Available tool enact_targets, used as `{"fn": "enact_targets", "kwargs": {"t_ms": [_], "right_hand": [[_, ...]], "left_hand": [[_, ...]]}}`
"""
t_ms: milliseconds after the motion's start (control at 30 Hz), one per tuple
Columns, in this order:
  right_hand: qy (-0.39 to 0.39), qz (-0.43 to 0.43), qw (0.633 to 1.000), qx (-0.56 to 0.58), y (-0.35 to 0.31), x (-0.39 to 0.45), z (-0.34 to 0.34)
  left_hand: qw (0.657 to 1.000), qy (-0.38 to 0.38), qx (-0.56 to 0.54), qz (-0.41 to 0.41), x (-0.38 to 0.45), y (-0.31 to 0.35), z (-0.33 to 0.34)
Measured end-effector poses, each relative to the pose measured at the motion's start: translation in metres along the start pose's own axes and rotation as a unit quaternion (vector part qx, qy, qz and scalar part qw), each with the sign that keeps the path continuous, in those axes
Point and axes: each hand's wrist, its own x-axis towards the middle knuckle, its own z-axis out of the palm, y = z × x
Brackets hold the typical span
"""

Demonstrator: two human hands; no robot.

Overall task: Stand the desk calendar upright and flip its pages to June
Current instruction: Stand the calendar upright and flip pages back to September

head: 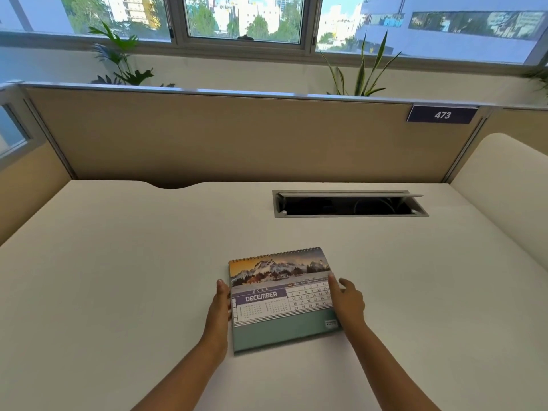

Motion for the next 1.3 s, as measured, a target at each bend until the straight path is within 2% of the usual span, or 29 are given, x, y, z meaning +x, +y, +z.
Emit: {"fn": "enact_targets", "kwargs": {"t_ms": [233, 367, 500, 633, 767, 867, 967, 1067, 1167, 1300], "right_hand": [[0.044, -0.097, 0.982, 0.153, -0.032, -0.02, -0.001], [0.018, -0.127, 0.979, 0.161, -0.046, -0.025, -0.011], [-0.011, -0.148, 0.984, 0.102, -0.049, -0.036, -0.025], [-0.033, -0.164, 0.975, 0.148, -0.058, -0.048, -0.034], [-0.026, -0.191, 0.964, 0.181, -0.078, -0.055, -0.04], [-0.021, -0.206, 0.957, 0.202, -0.085, -0.055, -0.048], [-0.01, -0.223, 0.963, 0.151, -0.079, -0.054, -0.05], [0.0, -0.204, 0.976, 0.072, -0.07, -0.055, -0.049], [0.01, -0.185, 0.983, -0.014, -0.072, -0.055, -0.052], [0.024, -0.19, 0.967, -0.17, -0.084, -0.05, -0.061]], "left_hand": [[0.996, 0.008, -0.055, 0.068, -0.003, 0.024, -0.011], [0.992, -0.008, -0.054, 0.114, -0.008, 0.039, -0.015], [0.991, -0.033, -0.061, 0.115, -0.015, 0.039, -0.024], [0.991, -0.041, -0.065, 0.11, -0.024, 0.039, -0.027], [0.988, -0.031, -0.051, 0.146, -0.04, 0.05, -0.014], [0.984, -0.012, -0.092, 0.151, -0.039, 0.058, -0.016], [0.982, 0.038, -0.091, 0.161, -0.04, 0.061, -0.017], [0.983, 0.058, -0.049, 0.167, -0.042, 0.06, -0.014], [0.984, 0.077, -0.057, 0.153, -0.041, 0.06, -0.013], [0.985, 0.086, -0.046, 0.144, -0.038, 0.061, -0.009]]}}
